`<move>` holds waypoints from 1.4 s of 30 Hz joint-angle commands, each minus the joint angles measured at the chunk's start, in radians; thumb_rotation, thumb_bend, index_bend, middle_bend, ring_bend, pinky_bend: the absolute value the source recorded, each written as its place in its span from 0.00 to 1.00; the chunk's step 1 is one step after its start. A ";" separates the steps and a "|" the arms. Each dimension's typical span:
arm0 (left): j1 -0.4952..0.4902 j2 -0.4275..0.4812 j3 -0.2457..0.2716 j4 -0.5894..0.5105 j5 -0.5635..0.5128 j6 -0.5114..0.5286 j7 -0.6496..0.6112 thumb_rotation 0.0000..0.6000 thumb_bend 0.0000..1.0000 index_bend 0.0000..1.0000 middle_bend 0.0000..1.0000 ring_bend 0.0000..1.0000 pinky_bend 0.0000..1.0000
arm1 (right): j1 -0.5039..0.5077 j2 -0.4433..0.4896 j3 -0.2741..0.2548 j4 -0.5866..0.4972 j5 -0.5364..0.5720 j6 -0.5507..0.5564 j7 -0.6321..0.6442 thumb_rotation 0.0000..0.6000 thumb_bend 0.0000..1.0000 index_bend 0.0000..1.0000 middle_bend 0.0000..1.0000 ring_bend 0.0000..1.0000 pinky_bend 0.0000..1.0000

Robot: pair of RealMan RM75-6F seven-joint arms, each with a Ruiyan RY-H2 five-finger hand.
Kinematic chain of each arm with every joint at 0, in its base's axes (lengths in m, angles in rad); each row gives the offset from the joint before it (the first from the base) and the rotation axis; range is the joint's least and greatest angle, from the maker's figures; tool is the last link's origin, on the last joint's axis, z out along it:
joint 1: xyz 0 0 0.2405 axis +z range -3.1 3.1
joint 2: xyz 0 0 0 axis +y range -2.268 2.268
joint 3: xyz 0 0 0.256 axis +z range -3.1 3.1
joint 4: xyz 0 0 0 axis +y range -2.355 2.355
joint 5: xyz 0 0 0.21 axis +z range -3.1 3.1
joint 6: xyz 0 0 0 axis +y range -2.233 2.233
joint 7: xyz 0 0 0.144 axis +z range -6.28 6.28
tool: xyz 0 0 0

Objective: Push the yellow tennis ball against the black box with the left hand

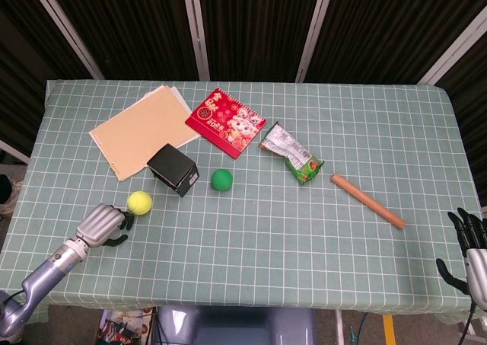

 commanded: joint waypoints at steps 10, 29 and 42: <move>-0.052 -0.024 -0.024 0.009 -0.014 -0.052 0.028 1.00 0.27 0.54 0.54 0.57 0.58 | 0.003 -0.005 0.004 -0.001 0.006 -0.004 -0.012 1.00 0.36 0.00 0.00 0.00 0.00; -0.118 -0.047 -0.055 0.024 -0.039 -0.100 0.037 1.00 0.27 0.48 0.43 0.38 0.33 | -0.001 -0.002 0.010 0.005 0.013 0.003 0.000 1.00 0.36 0.00 0.00 0.00 0.00; -0.146 -0.087 -0.067 0.061 -0.032 -0.077 -0.010 1.00 0.27 0.31 0.12 0.05 0.14 | 0.003 -0.005 0.007 0.002 0.012 -0.006 -0.010 1.00 0.36 0.00 0.00 0.00 0.00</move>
